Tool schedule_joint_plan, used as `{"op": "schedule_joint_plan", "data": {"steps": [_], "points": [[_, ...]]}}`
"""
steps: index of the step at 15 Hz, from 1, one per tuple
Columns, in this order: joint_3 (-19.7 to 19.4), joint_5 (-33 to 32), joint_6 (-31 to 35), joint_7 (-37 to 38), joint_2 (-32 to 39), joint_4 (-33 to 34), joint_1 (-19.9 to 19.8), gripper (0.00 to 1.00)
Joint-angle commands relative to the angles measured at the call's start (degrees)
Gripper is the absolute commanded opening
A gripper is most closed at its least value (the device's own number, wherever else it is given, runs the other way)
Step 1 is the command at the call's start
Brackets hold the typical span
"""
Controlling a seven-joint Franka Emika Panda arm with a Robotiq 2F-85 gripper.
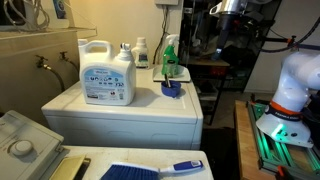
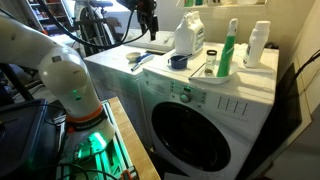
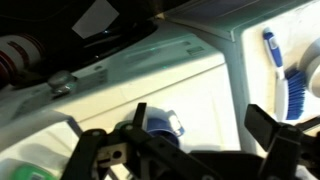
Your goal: Pick up the white bowl and put it on the washing machine
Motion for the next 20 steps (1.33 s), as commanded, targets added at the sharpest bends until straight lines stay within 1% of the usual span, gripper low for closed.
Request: {"op": "schedule_joint_plan", "data": {"steps": [1, 3, 4, 5, 6, 7, 9, 12, 13, 15, 16, 18, 20], "points": [[7.5, 4.3, 6.1, 2.1, 6.4, 4.0, 6.7, 1.00], [12.8, 3.2, 11.3, 4.9, 12.1, 7.3, 8.6, 1.00], [13.6, 3.8, 11.4, 5.4, 16.2, 10.0, 9.9, 1.00], [13.5, 4.4, 11.3, 4.2, 19.0, 12.1, 11.1, 1.00], [13.0, 2.4, 11.1, 5.6, 11.7, 7.3, 10.6, 1.00], [13.7, 2.6, 11.3, 5.6, 14.5, 9.1, 11.3, 1.00], [13.7, 2.8, 11.3, 5.5, 18.3, 11.6, 11.5, 1.00], [13.3, 2.9, 11.3, 5.3, 19.8, 12.5, 11.4, 1.00], [14.2, 2.6, 10.0, 9.7, 21.7, 13.8, 10.4, 1.00], [18.2, 0.5, 11.5, 19.1, 30.4, 18.2, 9.6, 1.00], [20.3, -1.1, 12.1, 23.5, 33.4, 19.7, 9.0, 1.00], [22.5, -4.9, 11.8, 31.7, 39.6, 23.7, 10.2, 1.00], [23.5, -8.6, 12.4, 37.0, 47.1, 28.9, 12.5, 1.00]]}}
